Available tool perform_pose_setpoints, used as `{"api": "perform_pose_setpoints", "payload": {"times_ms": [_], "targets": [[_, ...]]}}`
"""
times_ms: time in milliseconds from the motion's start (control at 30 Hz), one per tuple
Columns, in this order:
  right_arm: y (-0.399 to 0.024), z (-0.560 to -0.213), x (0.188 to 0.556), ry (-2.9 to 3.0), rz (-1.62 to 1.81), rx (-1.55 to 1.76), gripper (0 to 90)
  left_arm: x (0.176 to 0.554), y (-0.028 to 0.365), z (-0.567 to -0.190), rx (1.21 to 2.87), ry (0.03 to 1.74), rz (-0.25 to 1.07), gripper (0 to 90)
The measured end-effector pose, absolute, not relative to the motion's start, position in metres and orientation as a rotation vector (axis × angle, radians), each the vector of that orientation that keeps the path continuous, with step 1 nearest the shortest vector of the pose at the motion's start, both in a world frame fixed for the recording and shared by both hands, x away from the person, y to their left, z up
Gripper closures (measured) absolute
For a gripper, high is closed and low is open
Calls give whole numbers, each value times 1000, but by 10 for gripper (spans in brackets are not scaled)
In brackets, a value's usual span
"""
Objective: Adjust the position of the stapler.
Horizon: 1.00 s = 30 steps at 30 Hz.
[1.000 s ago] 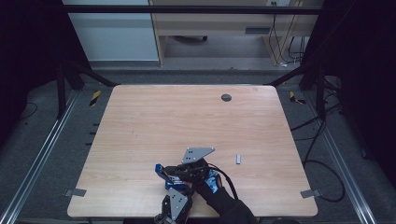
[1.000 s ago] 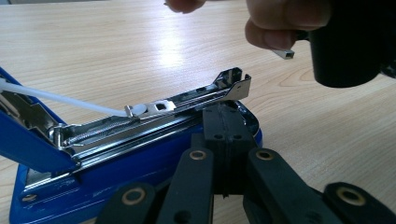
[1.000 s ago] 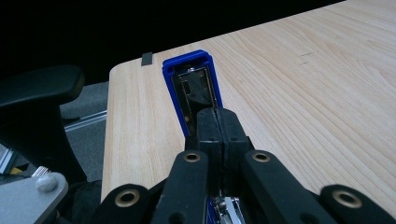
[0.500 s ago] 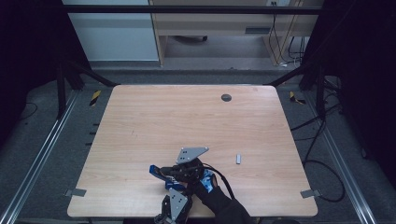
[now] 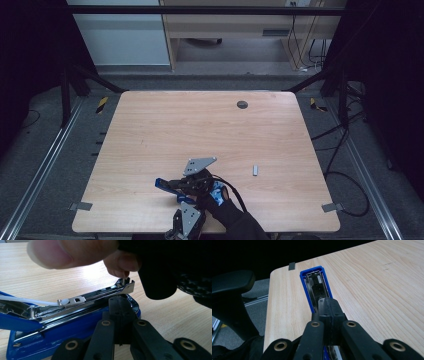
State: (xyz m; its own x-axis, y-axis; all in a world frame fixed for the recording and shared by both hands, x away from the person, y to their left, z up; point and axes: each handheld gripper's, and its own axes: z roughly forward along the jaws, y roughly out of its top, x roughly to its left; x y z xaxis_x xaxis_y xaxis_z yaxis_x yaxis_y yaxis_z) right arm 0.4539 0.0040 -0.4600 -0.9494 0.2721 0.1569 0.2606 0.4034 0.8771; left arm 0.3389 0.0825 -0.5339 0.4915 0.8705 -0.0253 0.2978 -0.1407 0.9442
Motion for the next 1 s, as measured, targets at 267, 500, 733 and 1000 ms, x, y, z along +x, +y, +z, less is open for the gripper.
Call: {"api": "perform_pose_setpoints", "payload": {"times_ms": [267, 500, 733, 1000], "targets": [[6, -461, 456, 2636, 1621, 493, 900, 339, 82, -534, 1688, 1008, 683, 898], [9, -464, 457, 2661, 1592, 489, 900, 339, 82, -534, 1689, 1007, 683, 898], [15, -469, 459, 2695, 1532, 496, 900, 339, 83, -534, 1689, 1006, 683, 898], [17, -472, 461, 2726, 1504, 514, 900, 339, 83, -534, 1689, 1006, 684, 898]]}}
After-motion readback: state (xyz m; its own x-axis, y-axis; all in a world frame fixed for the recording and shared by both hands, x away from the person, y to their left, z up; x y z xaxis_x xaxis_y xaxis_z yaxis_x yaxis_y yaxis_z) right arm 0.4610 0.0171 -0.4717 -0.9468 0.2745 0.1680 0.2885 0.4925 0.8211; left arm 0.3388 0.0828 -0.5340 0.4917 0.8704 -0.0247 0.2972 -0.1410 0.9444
